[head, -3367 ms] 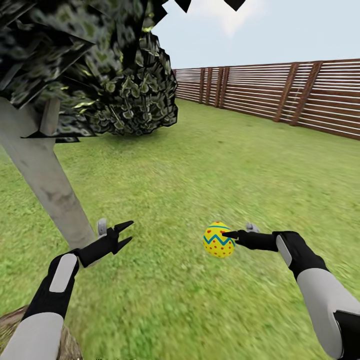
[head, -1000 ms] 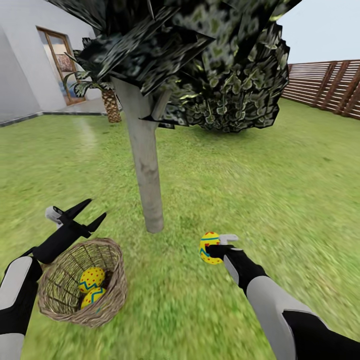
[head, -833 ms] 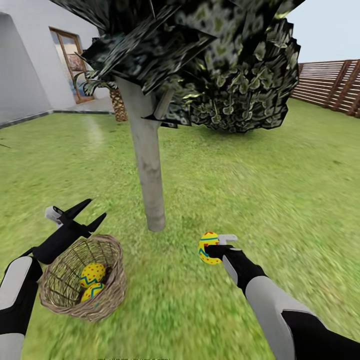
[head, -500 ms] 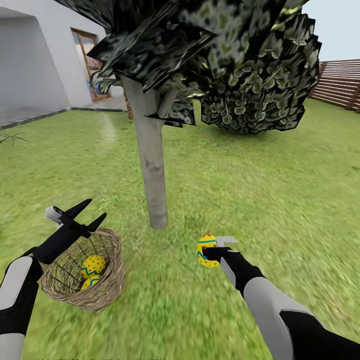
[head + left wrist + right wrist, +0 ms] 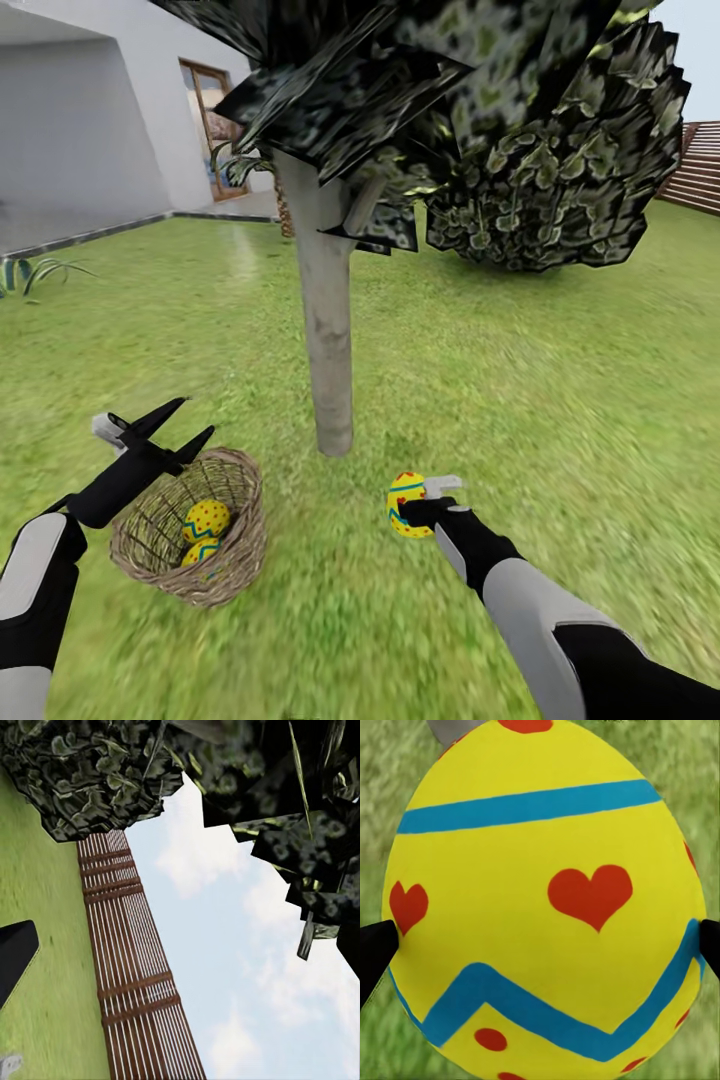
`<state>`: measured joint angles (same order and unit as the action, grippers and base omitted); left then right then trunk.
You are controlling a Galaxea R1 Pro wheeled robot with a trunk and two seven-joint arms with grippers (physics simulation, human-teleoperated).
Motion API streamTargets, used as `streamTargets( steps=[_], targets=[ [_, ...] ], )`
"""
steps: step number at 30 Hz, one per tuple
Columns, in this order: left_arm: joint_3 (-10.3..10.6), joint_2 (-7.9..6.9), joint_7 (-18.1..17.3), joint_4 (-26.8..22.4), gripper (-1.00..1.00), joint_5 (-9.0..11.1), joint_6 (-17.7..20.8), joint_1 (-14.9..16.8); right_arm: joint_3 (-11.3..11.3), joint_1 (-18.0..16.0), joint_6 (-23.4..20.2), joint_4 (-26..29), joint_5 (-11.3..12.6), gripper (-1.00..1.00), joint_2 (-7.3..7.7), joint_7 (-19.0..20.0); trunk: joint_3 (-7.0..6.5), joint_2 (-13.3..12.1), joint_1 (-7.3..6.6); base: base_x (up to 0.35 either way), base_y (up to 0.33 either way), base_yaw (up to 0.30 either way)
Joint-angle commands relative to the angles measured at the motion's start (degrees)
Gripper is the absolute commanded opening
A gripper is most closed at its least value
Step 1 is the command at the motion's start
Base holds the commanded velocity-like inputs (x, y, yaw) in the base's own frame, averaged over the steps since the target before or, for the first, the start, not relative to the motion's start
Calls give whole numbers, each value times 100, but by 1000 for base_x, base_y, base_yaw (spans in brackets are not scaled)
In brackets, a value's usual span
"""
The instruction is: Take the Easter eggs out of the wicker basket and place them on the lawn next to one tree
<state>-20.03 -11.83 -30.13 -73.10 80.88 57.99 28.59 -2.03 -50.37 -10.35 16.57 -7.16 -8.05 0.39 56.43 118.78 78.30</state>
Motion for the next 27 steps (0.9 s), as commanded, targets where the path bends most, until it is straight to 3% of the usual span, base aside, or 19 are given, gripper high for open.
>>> streamTargets(
  steps=[1, 8, 17, 27],
  targets=[
    [-4, 3, -28, 5, 100, -20, 28, 3, -22, 1, -37, 13, -57, -100, -3, 6, 4, 2, -1, 0, 0, 292],
    [-1, 5, -28, 6, 100, -20, 28, 6, -17, 1, -37, -22, -66, -100, -4, 5, 4, 2, -1, 70, 0, 292],
    [-1, 5, -28, 13, 100, -20, 28, 3, -17, 1, -37, -31, -66, -100, -19, 5, 4, 2, -1, 317, 0, 276],
    [-1, 8, -28, 2, 100, -20, 28, 4, -34, 1, 478, -171, -18, -100, 22, 13, 4, 2, -1, 286, 0, 20]
  ],
)
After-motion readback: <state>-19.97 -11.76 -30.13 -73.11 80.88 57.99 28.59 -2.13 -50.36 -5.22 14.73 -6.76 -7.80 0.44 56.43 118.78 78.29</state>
